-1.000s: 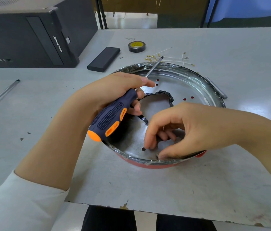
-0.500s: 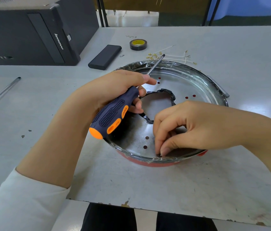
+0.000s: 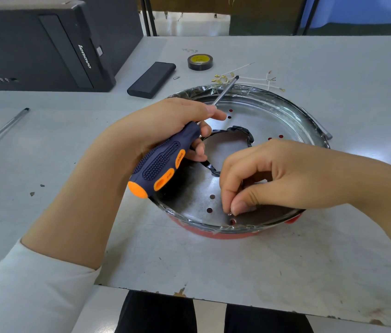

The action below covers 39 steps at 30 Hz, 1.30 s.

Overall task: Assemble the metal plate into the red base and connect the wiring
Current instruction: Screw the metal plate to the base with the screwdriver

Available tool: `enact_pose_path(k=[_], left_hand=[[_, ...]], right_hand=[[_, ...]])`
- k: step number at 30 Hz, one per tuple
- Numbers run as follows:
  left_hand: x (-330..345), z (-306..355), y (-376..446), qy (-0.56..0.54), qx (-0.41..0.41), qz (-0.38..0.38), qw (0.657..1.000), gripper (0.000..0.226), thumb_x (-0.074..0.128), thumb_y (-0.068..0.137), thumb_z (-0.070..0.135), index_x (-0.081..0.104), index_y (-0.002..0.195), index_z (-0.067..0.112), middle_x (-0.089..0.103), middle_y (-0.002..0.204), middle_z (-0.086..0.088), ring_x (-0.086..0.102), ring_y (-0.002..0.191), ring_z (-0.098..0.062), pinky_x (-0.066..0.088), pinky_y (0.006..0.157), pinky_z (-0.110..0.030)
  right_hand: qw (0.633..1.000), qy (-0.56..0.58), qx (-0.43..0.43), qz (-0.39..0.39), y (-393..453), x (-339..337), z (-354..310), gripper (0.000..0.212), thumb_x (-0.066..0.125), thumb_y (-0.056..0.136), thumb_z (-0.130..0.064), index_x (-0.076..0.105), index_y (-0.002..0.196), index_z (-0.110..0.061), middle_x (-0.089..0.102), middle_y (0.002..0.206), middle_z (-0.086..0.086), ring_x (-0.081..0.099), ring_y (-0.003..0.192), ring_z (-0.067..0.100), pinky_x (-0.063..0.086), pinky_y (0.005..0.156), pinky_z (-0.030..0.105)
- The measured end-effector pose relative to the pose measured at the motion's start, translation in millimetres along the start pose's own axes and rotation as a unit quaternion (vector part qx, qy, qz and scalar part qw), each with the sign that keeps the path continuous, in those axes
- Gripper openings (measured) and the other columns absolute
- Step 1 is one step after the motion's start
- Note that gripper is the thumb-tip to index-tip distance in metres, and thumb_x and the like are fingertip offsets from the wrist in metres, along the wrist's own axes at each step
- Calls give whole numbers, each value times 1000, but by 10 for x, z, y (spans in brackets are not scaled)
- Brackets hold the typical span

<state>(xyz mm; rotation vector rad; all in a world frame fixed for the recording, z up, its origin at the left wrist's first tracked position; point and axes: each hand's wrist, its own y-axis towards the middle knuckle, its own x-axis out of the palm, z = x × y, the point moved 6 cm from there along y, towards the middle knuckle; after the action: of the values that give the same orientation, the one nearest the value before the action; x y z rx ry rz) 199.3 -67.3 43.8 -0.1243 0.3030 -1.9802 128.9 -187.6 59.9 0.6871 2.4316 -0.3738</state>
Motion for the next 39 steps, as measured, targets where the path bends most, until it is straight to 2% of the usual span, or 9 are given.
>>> enact_pose_path(k=[4,7,9,14,17,23,28,34,39], left_hand=[[-2,2,3,-2,0,2,1000,25,50,100,23,66,114,9,52,60,2,51,46,-16,54,54,-28],[1,0,6,-6,0,1,1000,26,50,101,23,65,115,8,52,59,2,51,46,-17,53,52,-28],[3,-5,3,-7,1,1,1000,26,50,100,23,65,115,8,52,59,2,51,46,-17,52,53,-28],[3,-1,-1,-7,3,-1,1000,26,51,100,24,65,115,8,52,60,2,51,47,-16,52,53,-28],[-3,-2,1,-6,1,-1,1000,26,51,100,24,65,115,8,53,60,2,51,47,-17,52,53,-28],[4,2,-3,-5,2,0,1000,25,51,100,24,66,113,9,54,59,3,52,46,-16,53,53,-27],[6,0,-5,-9,1,3,1000,26,51,100,23,65,115,7,52,60,1,50,46,-19,52,53,-29],[10,3,1,-5,0,5,1000,24,51,100,23,67,111,9,53,60,2,51,44,-15,54,52,-28],[2,5,3,-3,0,1,1000,25,50,100,24,66,112,8,54,60,2,52,45,-15,54,53,-28]], right_hand=[[1000,-5,6,-19,7,22,16,7,67,76,-32,69,76,-38,65,85,-16,63,87,6,48,81,24],[999,4,24,-36,7,57,53,4,67,76,-35,71,76,-38,63,87,-13,63,86,9,54,77,45],[999,6,26,-38,6,63,65,5,67,75,-37,71,77,-38,63,88,-12,62,86,11,55,70,52],[999,-10,26,-31,13,58,51,4,66,75,-38,70,75,-39,63,88,-14,62,85,6,54,75,45],[999,5,36,-25,5,53,55,7,71,78,-33,70,74,-39,62,87,-14,62,85,10,55,72,50],[999,-20,28,-9,4,53,21,13,75,79,-26,70,72,-36,61,82,-10,59,76,10,50,75,39],[1000,-2,27,-1,-11,52,39,3,74,76,-34,71,75,-36,60,81,-9,60,74,12,55,62,52],[1000,-21,15,7,-3,48,33,5,74,76,-31,71,72,-32,62,79,-12,60,74,11,49,70,29],[1000,-12,21,4,-7,53,62,9,75,78,-28,70,74,-35,61,81,-13,61,77,11,53,72,42]])
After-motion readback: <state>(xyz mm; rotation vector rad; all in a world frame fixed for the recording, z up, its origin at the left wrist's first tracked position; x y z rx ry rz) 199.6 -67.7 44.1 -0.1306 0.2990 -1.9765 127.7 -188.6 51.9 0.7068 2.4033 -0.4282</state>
